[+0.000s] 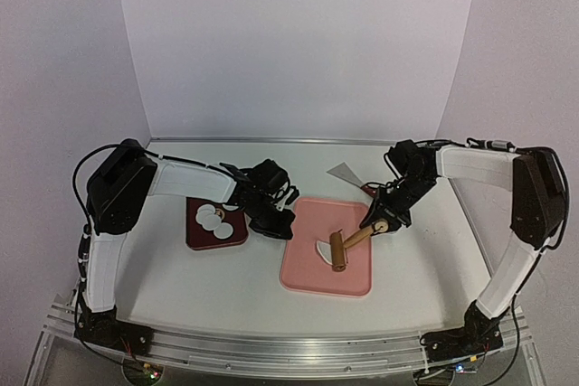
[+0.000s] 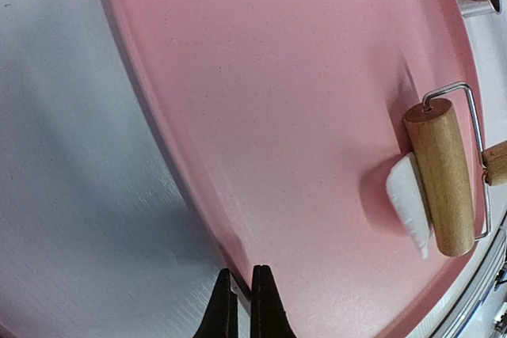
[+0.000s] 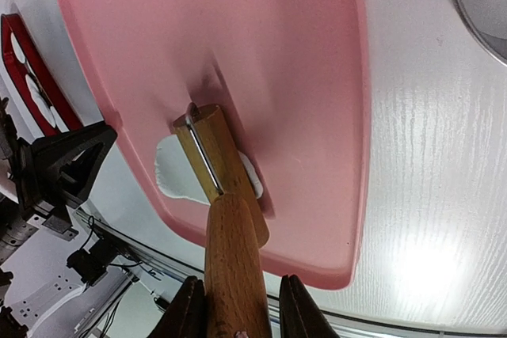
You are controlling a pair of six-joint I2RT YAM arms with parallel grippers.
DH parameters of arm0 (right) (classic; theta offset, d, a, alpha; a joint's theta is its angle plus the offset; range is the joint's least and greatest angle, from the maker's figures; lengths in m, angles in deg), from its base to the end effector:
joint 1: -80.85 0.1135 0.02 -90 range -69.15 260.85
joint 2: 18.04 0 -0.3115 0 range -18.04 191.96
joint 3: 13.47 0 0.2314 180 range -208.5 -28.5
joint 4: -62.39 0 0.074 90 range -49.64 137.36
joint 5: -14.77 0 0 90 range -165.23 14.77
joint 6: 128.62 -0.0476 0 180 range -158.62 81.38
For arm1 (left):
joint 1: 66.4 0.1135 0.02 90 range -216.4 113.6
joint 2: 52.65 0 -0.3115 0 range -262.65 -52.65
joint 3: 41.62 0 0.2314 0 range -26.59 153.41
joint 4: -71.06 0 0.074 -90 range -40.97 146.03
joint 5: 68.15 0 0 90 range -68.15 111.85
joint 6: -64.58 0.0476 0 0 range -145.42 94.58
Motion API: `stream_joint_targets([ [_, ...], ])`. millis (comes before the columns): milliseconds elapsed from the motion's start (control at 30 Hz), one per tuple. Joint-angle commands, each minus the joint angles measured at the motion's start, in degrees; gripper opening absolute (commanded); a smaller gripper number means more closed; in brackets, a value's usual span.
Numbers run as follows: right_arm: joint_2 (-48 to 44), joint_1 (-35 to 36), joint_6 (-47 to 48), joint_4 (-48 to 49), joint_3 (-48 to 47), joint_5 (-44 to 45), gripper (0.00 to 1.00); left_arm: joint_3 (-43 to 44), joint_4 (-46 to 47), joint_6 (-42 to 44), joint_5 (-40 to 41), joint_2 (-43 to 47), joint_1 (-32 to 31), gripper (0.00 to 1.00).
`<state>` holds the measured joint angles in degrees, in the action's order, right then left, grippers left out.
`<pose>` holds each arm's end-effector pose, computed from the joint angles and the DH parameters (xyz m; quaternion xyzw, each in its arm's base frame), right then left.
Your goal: Roll out the dumpling wrappers from the dough
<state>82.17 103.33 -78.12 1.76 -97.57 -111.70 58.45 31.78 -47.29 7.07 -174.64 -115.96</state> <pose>0.2879 0.1498 0.2466 -0.1039 -0.9384 -0.3229 0.0660 0.2875 -0.3561 0.1861 0.2609 0.9250 -0.2451 0.1275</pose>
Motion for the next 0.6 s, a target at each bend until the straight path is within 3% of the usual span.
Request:
stream_joint_targets([
  [0,9.7,4.1,0.5,-9.1,0.0,22.3,0.0,1.8,-1.8,1.3,-0.1,1.2,-0.4,0.0],
  [300,12.2,6.7,0.0,-9.0,-2.9,22.1,0.0,2.5,-1.9,1.1,0.1,0.9,-0.4,0.0],
  [567,4.0,-1.4,3.0,-9.7,4.6,23.8,0.0,2.3,-1.8,0.8,0.1,1.0,-0.4,0.0],
])
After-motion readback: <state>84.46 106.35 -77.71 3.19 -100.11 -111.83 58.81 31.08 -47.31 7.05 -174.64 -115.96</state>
